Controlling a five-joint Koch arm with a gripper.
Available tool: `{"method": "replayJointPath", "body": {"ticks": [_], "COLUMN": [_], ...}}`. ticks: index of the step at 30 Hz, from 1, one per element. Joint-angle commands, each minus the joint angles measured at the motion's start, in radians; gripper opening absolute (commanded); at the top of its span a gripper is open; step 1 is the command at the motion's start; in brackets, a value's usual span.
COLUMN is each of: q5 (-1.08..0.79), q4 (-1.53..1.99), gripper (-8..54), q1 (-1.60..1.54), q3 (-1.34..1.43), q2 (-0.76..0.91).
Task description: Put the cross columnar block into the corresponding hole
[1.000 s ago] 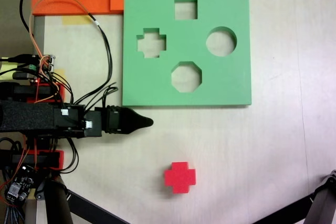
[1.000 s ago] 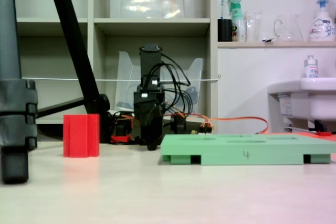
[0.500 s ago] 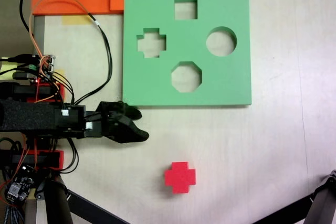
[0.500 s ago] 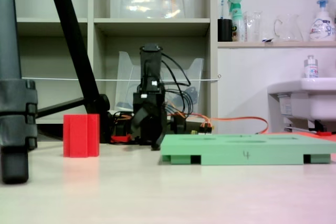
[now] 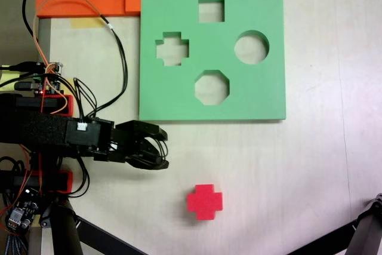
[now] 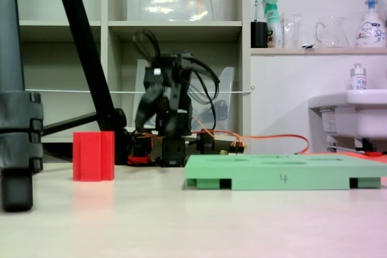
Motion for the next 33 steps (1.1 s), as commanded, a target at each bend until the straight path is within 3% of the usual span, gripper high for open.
{"method": "replayJointPath", "body": {"ticks": [1,4,6,10,14,33], "q5": [-0.018,-0.023,-0.029,-0.044,-0.043,-0.176], "q4": [0.155,0.494,0.687,0.687,0.692,0.574], "gripper": [26.5,37.2,41.0,43.2,52.1,52.2], "q1": [0.021,0.032,0.034,0.066,0.071,0.209], "q3": [-0.21,-0.615,-0.868,-0.959,-0.974,-0.96], "q2": [-0.015,-0.276,-0.445,-0.492,-0.568,-0.861]}}
